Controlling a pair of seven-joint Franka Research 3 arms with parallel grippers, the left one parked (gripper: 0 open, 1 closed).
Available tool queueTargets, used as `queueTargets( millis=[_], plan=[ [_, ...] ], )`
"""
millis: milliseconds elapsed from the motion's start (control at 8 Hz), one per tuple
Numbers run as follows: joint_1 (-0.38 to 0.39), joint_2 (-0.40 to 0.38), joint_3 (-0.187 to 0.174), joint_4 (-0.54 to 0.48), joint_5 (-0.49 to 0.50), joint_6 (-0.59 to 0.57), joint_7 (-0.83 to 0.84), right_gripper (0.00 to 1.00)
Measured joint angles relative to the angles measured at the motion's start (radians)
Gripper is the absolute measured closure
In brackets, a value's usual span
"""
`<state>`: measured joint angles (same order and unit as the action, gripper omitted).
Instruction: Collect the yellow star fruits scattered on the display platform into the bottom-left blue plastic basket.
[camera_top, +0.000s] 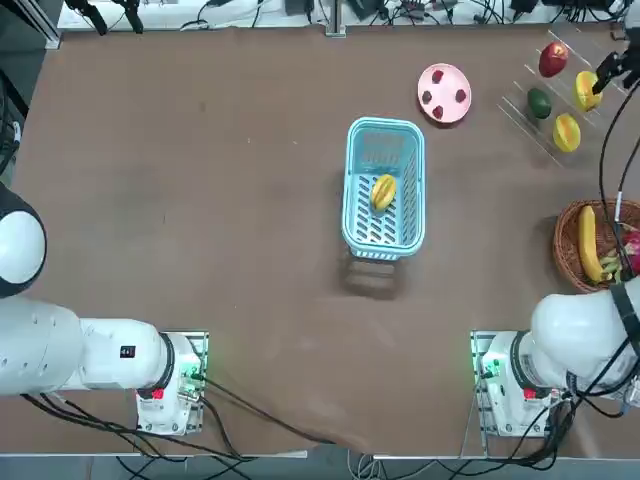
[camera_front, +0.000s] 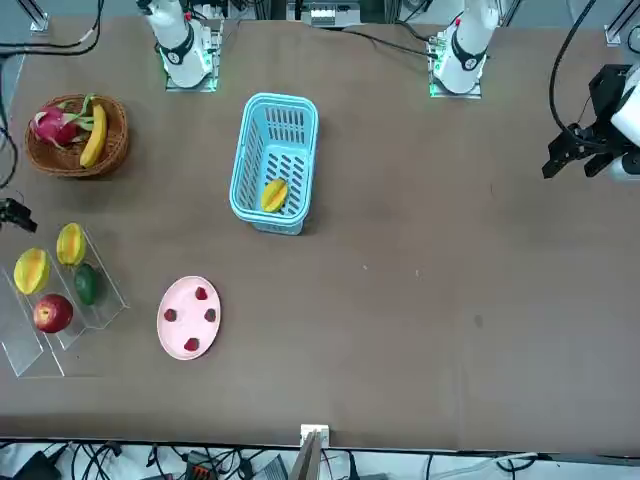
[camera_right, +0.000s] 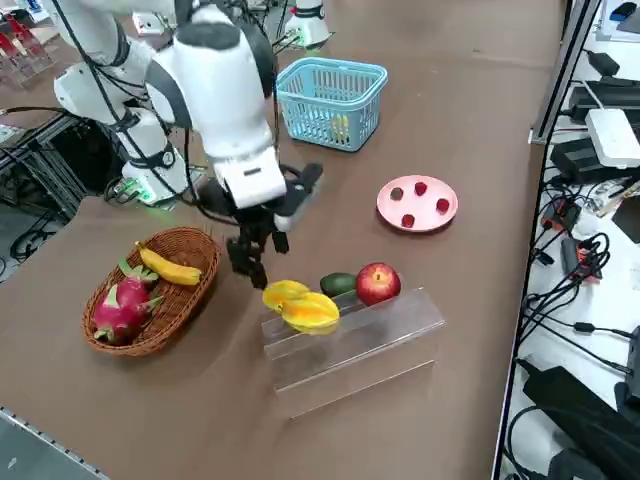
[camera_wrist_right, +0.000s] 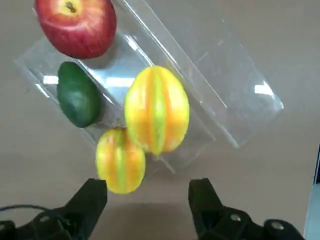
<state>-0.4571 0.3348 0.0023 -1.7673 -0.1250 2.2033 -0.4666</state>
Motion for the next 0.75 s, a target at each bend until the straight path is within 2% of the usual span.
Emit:
queueTargets(
  millis=[250, 500, 750],
  plan=[
    [-0.021, 0.079, 0.002, 0.084, 0.039, 0.000, -0.047, 0.00],
    [-0.024, 0.126, 0.006, 0.119, 0.123, 0.000, -0.055, 0.00],
    [-0.023, 0.158, 0.015, 0.145, 0.166, 0.001, -0.055, 0.00]
  ],
)
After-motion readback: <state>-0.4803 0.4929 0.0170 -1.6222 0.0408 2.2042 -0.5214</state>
